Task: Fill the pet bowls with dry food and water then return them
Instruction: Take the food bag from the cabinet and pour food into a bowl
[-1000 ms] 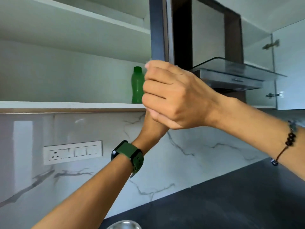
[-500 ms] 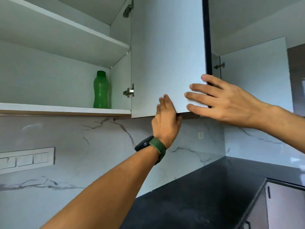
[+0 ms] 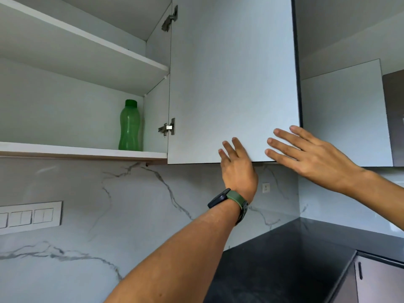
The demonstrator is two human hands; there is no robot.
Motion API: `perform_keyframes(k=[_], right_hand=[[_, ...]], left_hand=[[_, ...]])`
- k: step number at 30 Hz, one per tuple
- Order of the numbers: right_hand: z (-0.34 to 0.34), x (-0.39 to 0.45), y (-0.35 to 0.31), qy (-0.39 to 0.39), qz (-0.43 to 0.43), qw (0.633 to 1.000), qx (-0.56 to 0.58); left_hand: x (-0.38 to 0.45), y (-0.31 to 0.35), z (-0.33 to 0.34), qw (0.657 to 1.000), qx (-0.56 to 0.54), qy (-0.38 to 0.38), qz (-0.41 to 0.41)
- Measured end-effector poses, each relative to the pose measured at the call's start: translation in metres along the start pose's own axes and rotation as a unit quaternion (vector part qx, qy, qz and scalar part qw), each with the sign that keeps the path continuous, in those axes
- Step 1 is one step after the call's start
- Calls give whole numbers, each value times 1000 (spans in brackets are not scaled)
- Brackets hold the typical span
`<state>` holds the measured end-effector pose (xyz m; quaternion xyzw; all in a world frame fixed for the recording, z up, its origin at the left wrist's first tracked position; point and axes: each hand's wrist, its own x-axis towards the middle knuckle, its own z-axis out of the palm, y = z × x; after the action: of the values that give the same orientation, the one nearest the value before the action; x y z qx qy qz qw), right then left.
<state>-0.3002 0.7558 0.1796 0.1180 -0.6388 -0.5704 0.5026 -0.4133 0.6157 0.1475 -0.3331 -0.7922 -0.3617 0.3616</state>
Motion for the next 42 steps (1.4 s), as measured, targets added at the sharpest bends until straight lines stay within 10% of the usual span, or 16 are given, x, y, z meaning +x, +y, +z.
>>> perform_keyframes(k=[17,30,42], right_hand=[[-30,219,-140,103,166,948,251],[-131,529,-271,209,188,832,479],[-182,702,-313,154,205,683,684]], left_hand=[[-30,-183,-172,997,28,-61,-26],[-77,-347,-456,956,252,70,-135],[-92,-427,-572,919,263,158,-247]])
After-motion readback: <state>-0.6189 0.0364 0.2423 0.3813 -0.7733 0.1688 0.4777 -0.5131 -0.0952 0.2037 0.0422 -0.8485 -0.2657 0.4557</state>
